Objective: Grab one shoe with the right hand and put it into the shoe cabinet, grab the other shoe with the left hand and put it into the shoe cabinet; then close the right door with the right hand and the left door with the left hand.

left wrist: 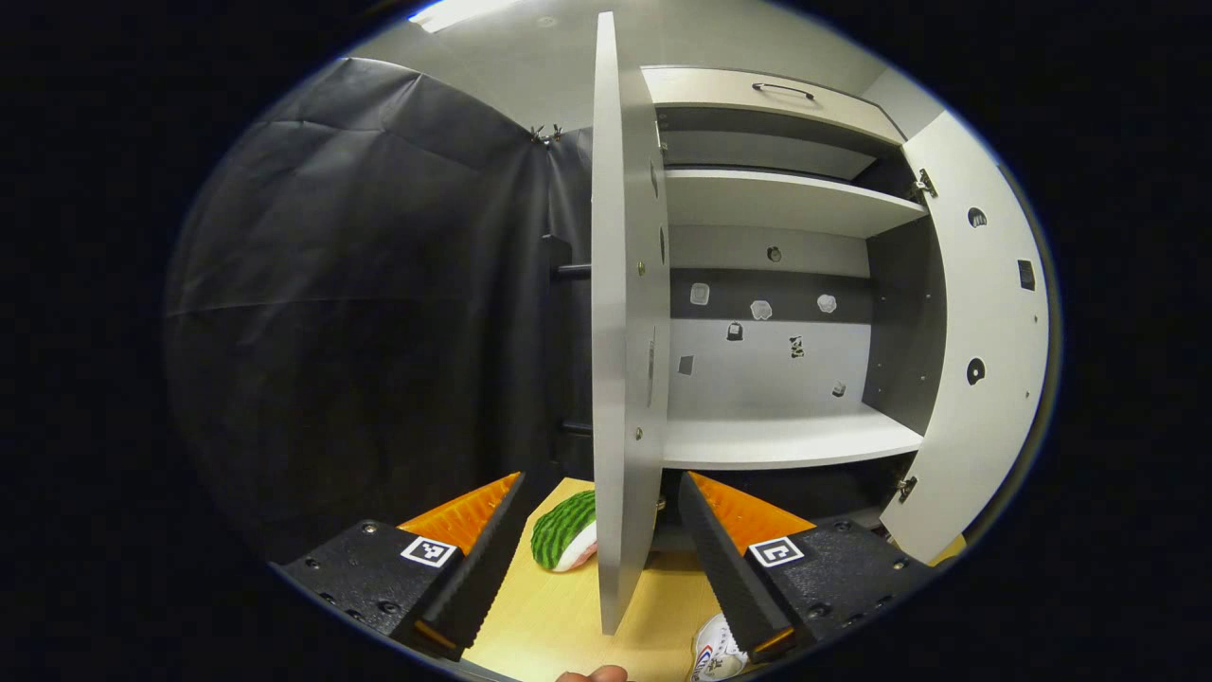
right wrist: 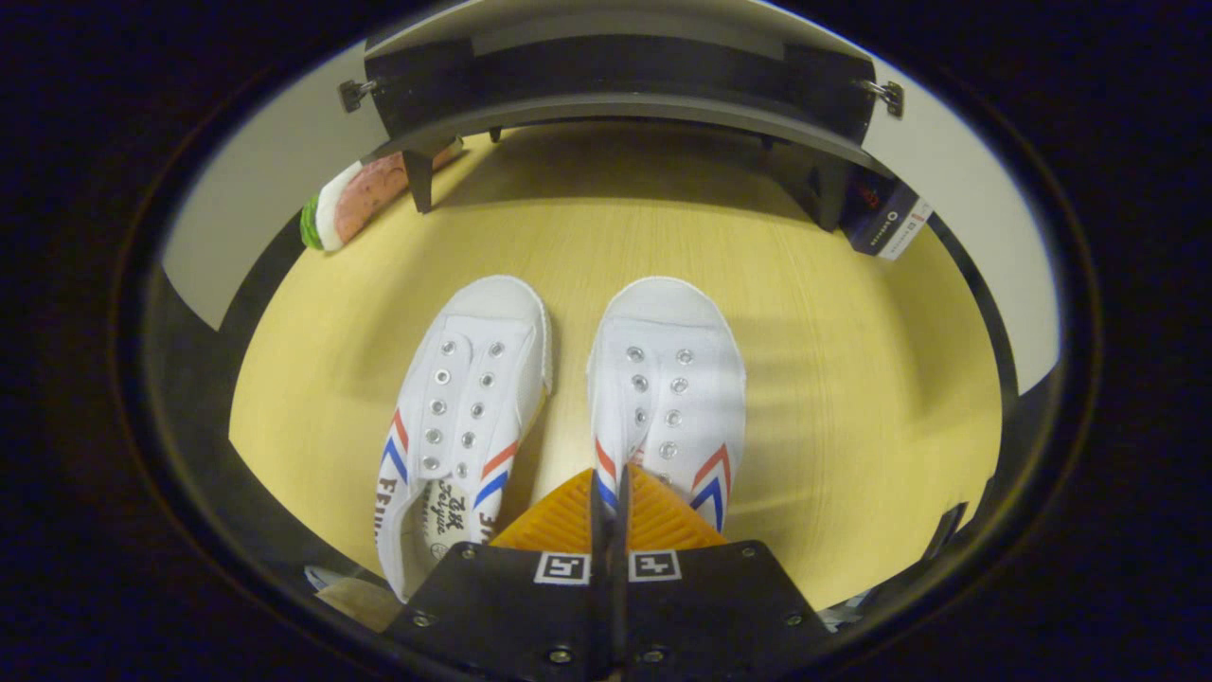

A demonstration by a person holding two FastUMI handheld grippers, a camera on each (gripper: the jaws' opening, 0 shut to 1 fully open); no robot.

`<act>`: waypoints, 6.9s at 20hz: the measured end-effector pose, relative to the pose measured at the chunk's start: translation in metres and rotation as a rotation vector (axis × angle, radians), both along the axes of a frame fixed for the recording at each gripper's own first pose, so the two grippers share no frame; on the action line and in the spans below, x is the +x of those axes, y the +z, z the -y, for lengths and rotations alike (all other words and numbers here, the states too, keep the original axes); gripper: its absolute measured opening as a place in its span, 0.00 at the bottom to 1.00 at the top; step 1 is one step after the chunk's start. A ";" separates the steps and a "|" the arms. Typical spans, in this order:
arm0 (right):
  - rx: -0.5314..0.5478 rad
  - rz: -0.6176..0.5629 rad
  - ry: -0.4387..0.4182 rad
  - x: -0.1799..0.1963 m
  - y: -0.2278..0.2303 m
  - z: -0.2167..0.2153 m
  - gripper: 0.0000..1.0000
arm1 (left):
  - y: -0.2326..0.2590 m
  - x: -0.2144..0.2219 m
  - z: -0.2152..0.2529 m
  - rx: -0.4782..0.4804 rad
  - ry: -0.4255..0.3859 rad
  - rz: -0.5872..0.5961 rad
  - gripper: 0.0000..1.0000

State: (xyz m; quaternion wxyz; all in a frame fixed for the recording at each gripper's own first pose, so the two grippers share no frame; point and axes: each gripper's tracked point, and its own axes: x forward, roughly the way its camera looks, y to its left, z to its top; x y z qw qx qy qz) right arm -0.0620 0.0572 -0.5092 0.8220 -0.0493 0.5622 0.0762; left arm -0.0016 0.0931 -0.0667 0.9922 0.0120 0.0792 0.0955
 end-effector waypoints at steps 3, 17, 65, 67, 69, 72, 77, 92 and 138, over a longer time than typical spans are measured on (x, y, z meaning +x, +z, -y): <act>0.026 0.062 -0.019 0.003 0.005 0.001 0.00 | 0.004 -0.001 0.000 0.002 0.001 0.008 0.96; 0.279 0.384 -0.141 0.064 0.193 -0.010 0.00 | 0.010 0.000 0.008 0.026 -0.034 0.033 0.96; 0.175 0.995 -0.127 0.353 0.430 0.004 0.64 | -0.004 -0.002 0.018 0.037 -0.050 0.009 1.00; 0.165 1.036 -0.121 0.334 0.451 0.009 0.60 | -0.013 -0.009 0.024 0.031 -0.069 -0.005 1.00; 0.164 1.078 -0.118 0.314 0.471 0.011 0.60 | -0.025 -0.017 0.030 0.028 -0.087 -0.024 1.00; 0.204 1.122 -0.106 0.277 0.501 0.012 0.95 | -0.048 -0.028 0.038 0.029 -0.109 -0.063 1.00; 0.190 1.192 -0.092 0.220 0.538 0.024 0.95 | -0.112 -0.046 0.056 -0.004 -0.161 -0.185 1.00; 0.107 1.253 -0.130 0.114 0.568 0.070 0.95 | -0.381 -0.058 0.139 -0.169 -0.376 -0.790 0.84; 0.108 1.318 -0.350 0.080 0.592 0.165 0.95 | -0.043 0.204 0.085 -0.184 -0.423 -0.149 0.01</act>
